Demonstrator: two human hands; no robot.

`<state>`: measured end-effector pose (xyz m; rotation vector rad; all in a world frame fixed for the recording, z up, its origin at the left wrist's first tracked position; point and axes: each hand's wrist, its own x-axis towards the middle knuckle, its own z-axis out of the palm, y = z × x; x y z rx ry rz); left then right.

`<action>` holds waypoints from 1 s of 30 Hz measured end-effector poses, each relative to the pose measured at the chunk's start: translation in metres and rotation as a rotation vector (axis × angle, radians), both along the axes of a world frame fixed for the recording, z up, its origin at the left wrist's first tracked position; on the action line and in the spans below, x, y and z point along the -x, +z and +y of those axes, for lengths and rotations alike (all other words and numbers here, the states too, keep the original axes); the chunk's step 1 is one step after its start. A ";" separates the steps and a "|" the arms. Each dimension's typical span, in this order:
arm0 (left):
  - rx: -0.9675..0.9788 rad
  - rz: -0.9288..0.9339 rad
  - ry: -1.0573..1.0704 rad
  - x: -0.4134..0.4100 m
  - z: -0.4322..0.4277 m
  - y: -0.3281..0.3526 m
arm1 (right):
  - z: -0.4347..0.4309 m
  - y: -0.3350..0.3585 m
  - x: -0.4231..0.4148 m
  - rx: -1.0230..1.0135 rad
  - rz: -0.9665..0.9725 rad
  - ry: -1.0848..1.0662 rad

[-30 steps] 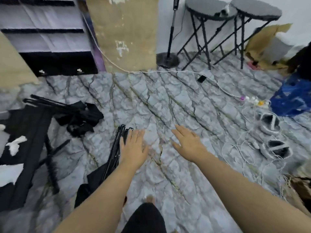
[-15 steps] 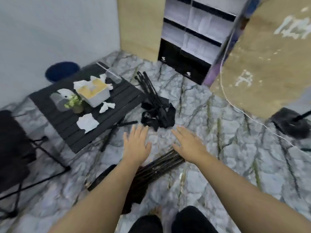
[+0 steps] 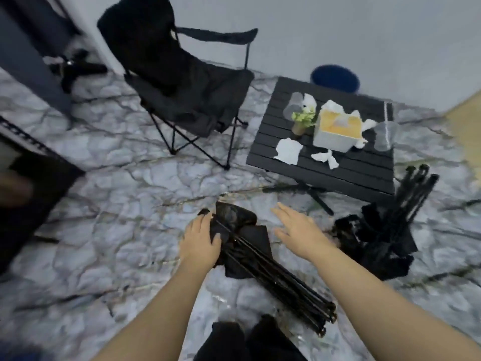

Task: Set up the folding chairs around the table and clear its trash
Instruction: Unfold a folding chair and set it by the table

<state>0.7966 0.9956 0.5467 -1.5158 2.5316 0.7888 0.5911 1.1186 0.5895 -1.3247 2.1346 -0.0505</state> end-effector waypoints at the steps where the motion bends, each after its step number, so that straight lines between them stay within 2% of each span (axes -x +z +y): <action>1: -0.008 -0.007 0.059 -0.014 0.001 -0.003 | -0.009 -0.005 -0.007 0.003 -0.021 0.043; 4: -0.008 0.016 0.192 -0.043 0.002 -0.016 | -0.038 -0.025 -0.028 0.011 -0.033 0.170; 7: 0.037 -0.003 0.238 -0.059 -0.011 -0.043 | -0.070 -0.056 -0.041 0.044 -0.039 0.273; 11: 0.029 -0.018 0.322 -0.069 -0.023 -0.107 | -0.106 -0.124 -0.052 0.072 -0.054 0.353; 15: -0.001 0.013 0.437 -0.049 -0.043 -0.224 | -0.147 -0.245 -0.039 0.071 -0.076 0.386; 23: 0.032 0.242 0.567 -0.010 -0.131 -0.475 | -0.237 -0.493 -0.009 0.163 -0.112 0.334; 26: 0.028 0.285 0.588 -0.009 -0.169 -0.540 | -0.282 -0.552 -0.015 0.207 -0.116 0.371; 30: -0.068 0.301 0.543 -0.009 -0.190 -0.591 | -0.321 -0.597 -0.025 0.201 -0.198 0.347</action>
